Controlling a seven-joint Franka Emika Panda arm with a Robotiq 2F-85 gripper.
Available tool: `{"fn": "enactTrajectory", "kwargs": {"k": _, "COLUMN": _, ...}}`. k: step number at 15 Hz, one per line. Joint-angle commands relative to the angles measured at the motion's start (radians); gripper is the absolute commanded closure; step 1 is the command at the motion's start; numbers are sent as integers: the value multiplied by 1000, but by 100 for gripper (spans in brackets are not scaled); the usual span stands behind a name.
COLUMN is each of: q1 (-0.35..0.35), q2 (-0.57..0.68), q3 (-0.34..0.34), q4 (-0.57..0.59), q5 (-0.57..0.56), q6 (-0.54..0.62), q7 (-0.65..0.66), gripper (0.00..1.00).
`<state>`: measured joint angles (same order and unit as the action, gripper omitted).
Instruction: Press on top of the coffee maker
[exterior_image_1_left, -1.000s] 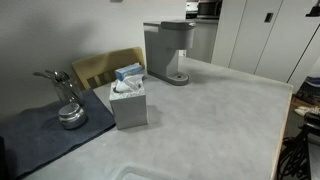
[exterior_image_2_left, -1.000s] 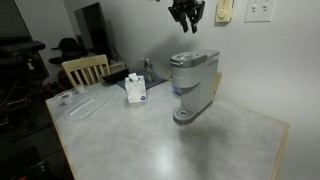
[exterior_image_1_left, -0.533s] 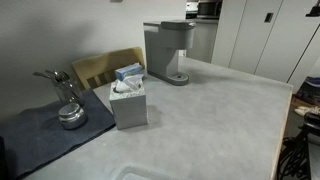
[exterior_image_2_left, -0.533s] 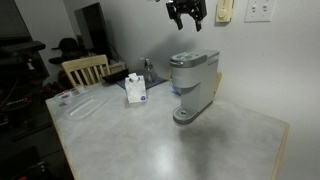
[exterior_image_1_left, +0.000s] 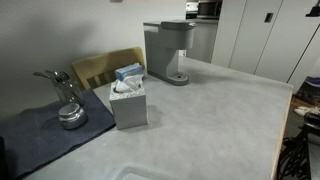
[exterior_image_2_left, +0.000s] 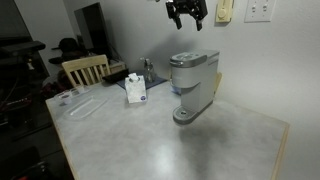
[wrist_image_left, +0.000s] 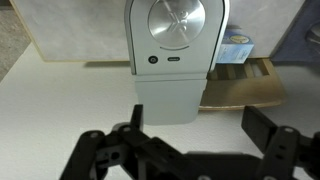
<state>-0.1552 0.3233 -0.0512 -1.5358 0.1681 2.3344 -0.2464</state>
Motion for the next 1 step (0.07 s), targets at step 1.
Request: {"fn": "enactTrajectory", "kwargs": {"k": 1, "q1": -5, "q2": 0, "q3": 6, "q4": 3, "q5": -3, "q6": -3, "q7": 2, "gripper": 0}}
